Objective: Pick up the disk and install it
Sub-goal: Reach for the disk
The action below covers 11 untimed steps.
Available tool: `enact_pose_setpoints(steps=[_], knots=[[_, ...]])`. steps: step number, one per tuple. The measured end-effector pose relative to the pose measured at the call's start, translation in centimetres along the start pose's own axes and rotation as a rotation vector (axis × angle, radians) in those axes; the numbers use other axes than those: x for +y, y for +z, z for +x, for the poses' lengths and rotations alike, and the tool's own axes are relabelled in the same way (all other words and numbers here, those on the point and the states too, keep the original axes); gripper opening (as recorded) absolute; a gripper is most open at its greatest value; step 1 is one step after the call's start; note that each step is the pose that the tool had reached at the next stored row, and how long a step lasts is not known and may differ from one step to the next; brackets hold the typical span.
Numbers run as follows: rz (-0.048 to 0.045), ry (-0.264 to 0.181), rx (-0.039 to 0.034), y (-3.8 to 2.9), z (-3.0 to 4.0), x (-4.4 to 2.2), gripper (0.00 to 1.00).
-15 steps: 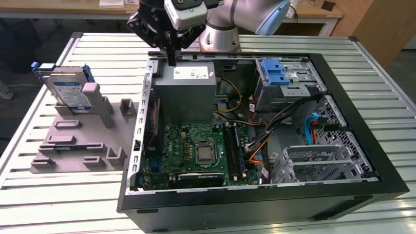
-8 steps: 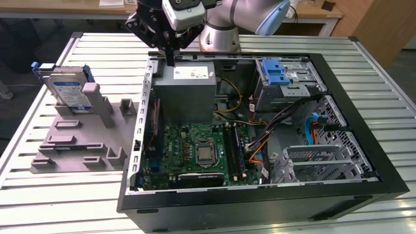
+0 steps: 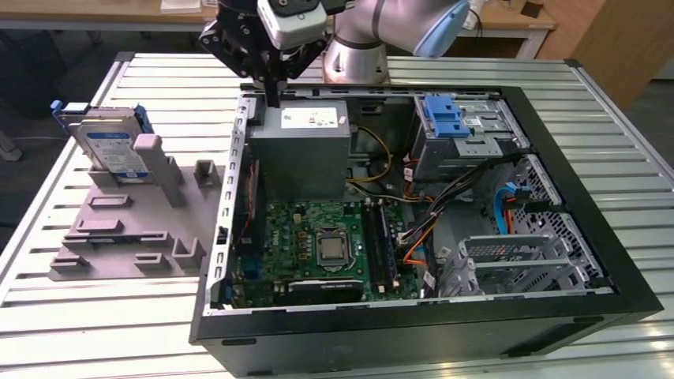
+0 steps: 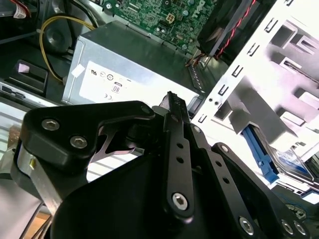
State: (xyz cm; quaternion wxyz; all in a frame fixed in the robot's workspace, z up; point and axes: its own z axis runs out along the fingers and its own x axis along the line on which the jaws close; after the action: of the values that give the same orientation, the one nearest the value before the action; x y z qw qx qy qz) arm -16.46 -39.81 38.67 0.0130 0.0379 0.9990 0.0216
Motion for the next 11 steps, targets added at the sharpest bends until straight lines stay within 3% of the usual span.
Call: enact_pose_setpoints(steps=[5,11], knots=[[-0.0002,0.0,-0.0002,0.02,0.56,0.13,0.11],[-0.0001,0.0,-0.0001,0.02,0.6,0.13,0.11]])
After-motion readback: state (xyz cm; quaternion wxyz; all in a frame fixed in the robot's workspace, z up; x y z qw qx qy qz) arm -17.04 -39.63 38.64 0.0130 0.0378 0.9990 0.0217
